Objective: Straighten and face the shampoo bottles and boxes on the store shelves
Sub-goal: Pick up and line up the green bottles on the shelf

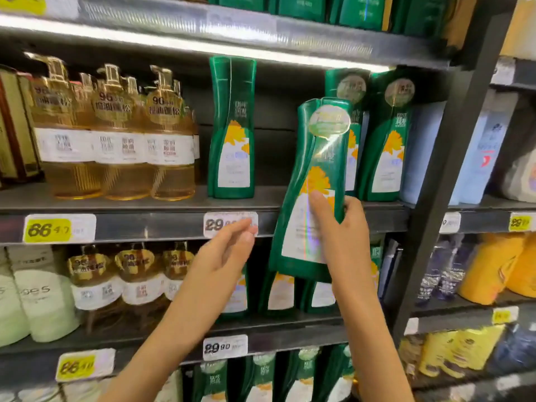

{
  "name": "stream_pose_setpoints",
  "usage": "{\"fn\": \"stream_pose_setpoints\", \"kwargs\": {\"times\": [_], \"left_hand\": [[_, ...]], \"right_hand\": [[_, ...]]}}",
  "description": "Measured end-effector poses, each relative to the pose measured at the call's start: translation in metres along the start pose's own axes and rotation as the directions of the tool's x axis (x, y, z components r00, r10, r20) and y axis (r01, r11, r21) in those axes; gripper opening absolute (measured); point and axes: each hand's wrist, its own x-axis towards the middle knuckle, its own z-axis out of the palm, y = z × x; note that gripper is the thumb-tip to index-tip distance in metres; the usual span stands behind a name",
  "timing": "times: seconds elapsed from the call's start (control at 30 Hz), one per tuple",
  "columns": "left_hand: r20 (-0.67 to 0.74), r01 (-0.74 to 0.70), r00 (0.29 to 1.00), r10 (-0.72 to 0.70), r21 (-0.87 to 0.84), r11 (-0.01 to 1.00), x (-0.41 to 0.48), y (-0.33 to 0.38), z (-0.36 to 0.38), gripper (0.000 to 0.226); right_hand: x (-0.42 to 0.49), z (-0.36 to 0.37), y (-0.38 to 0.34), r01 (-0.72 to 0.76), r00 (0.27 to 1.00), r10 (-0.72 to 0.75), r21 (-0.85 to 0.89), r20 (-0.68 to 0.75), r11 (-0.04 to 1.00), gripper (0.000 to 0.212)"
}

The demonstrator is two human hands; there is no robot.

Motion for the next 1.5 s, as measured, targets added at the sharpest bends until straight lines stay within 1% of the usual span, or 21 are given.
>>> {"fn": "stream_pose_setpoints", "kwargs": {"times": [0.07,0.1,0.17,0.27,0.37,0.4,0.47,0.53,0.67,0.73,0.8,0.87,0.93,0.97,1.03,1.1,1.17,1.2,1.27,1.4,1.5], "left_hand": [[0.099,0.103,0.990,-0.096,-0.072,0.992,-0.021,-0.017,0.022,0.048],[0.113,0.131,0.986,-0.123,-0.071,0.989,-0.033,-0.026,0.031,0.043],[0.067,0.186,0.981,-0.183,-0.038,0.982,-0.055,-0.043,0.044,0.030],[0.034,0.289,0.957,-0.287,-0.065,0.955,-0.087,-0.061,0.049,0.035],[0.031,0.304,0.953,-0.302,-0.128,0.944,-0.110,-0.068,0.049,0.036],[0.037,0.312,0.950,-0.310,-0.157,0.937,-0.115,-0.070,0.048,0.038],[0.064,0.343,0.939,-0.338,-0.225,0.912,-0.123,-0.071,0.046,0.043],[0.104,0.374,0.927,-0.360,-0.238,0.896,-0.128,-0.070,0.044,0.046],[0.128,0.417,0.907,-0.400,-0.157,0.895,-0.129,-0.072,0.044,0.046],[0.090,0.378,0.924,-0.373,-0.057,0.924,-0.129,-0.074,0.045,0.054],[0.115,0.329,0.936,-0.333,0.048,0.943,-0.130,-0.074,0.048,0.067],[0.135,0.254,0.947,-0.292,0.244,0.936,-0.131,-0.076,0.056,0.090],[0.062,0.178,0.974,-0.217,0.377,0.909,-0.132,-0.080,0.066,0.107],[0.022,0.170,0.981,-0.191,0.367,0.914,-0.132,-0.081,0.071,0.108],[0.037,0.188,0.979,-0.198,0.193,0.963,-0.135,-0.083,0.071,0.096],[0.158,0.248,0.959,-0.234,-0.074,0.966,-0.139,-0.085,0.059,0.072],[0.273,0.423,0.898,-0.346,-0.309,0.852,-0.144,-0.089,0.047,0.051],[0.307,0.494,0.864,-0.398,-0.374,0.785,-0.145,-0.092,0.043,0.048],[0.315,0.535,0.841,-0.440,-0.368,0.760,-0.147,-0.098,0.038,0.047],[0.297,0.478,0.862,-0.412,-0.202,0.855,-0.153,-0.106,0.024,0.041],[0.323,0.495,0.841,-0.435,-0.134,0.858,-0.158,-0.111,0.015,0.042]], "right_hand": [[-0.033,-0.008,0.019,-0.095,0.992,0.085,0.097,0.097,0.991,0.017],[-0.049,-0.012,0.031,-0.159,0.979,0.138,0.134,0.150,0.978,0.018],[-0.079,-0.018,0.053,-0.266,0.941,0.219,0.162,0.259,0.950,0.026],[-0.107,-0.027,0.080,-0.410,0.854,0.334,0.120,0.400,0.904,0.035],[-0.108,-0.033,0.092,-0.523,0.771,0.439,0.066,0.460,0.850,0.051],[-0.107,-0.034,0.094,-0.566,0.749,0.451,0.112,0.486,0.817,0.058],[-0.106,-0.037,0.096,-0.629,0.715,0.427,0.244,0.554,0.738,0.059],[-0.108,-0.037,0.093,-0.648,0.701,0.405,0.288,0.587,0.705,0.050],[-0.109,-0.030,0.097,-0.560,0.769,0.391,0.239,0.506,0.793,0.018],[-0.108,-0.028,0.095,-0.529,0.786,0.385,0.205,0.483,0.823,0.021],[-0.109,-0.026,0.096,-0.511,0.794,0.374,0.193,0.479,0.838,0.024],[-0.110,-0.023,0.095,-0.520,0.794,0.373,0.219,0.479,0.826,0.024],[-0.112,-0.020,0.091,-0.523,0.790,0.363,0.232,0.494,0.820,0.026],[-0.112,-0.020,0.088,-0.511,0.790,0.351,0.223,0.503,0.830,0.029],[-0.113,-0.021,0.081,-0.491,0.789,0.347,0.182,0.507,0.852,0.038],[-0.111,-0.026,0.080,-0.504,0.783,0.380,0.144,0.493,0.852,0.048],[-0.110,-0.031,0.082,-0.545,0.752,0.423,0.117,0.505,0.830,0.051],[-0.111,-0.032,0.083,-0.581,0.724,0.453,0.108,0.520,0.806,0.052],[-0.113,-0.030,0.087,-0.659,0.668,0.508,0.115,0.544,0.743,0.053],[-0.117,-0.025,0.095,-0.665,0.659,0.520,0.099,0.544,0.740,0.038],[-0.118,-0.024,0.098,-0.674,0.641,0.505,0.109,0.579,0.730,0.027]]}}
